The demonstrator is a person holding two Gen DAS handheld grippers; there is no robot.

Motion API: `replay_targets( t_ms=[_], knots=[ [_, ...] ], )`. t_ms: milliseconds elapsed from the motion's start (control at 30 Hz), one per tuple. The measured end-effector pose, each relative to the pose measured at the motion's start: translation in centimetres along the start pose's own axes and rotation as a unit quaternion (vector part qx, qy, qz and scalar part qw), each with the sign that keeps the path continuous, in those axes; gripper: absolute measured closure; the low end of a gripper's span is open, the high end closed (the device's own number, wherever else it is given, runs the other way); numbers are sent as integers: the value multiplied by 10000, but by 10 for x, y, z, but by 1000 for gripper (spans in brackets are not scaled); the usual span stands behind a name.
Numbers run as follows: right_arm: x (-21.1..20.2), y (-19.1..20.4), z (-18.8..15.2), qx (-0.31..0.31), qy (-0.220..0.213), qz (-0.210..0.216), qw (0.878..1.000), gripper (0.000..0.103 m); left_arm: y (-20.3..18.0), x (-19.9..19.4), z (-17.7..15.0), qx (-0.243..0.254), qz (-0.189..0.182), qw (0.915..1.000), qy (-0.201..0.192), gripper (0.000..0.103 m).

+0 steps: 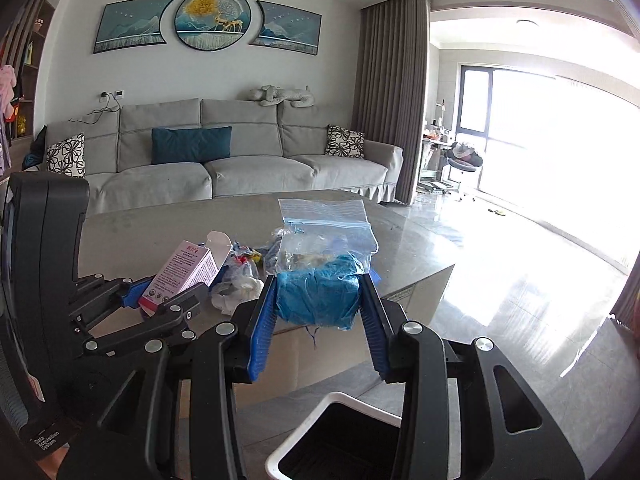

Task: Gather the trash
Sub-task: 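Carry the box and zip bag over the white bin and release the box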

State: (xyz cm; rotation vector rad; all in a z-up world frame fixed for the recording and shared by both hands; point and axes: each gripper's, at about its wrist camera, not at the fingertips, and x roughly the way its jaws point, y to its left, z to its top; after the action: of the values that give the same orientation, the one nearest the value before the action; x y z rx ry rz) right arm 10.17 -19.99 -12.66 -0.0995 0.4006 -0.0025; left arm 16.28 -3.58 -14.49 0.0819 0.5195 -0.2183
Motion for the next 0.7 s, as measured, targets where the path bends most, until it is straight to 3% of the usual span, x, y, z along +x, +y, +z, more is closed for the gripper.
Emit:
replay_targets(
  t_ms=[133, 367, 600, 700],
  knots=[
    [-4, -31, -23, 268, 175, -422, 9986, 62, -45, 12, -11, 242, -582, 9979, 141, 75],
    [5, -80, -70, 841, 515, -896, 9911, 61, -99, 43, -38, 634, -1202, 9894, 505, 75],
    [34, -101, -122, 1254, 1036, -1001, 9816, 61, -127, 84, -77, 1023, -1824, 9733, 942, 75],
    [49, -101, -136, 1293, 1233, -1028, 9785, 61, -132, 101, -95, 1217, -1887, 9681, 1108, 75]
  ],
)
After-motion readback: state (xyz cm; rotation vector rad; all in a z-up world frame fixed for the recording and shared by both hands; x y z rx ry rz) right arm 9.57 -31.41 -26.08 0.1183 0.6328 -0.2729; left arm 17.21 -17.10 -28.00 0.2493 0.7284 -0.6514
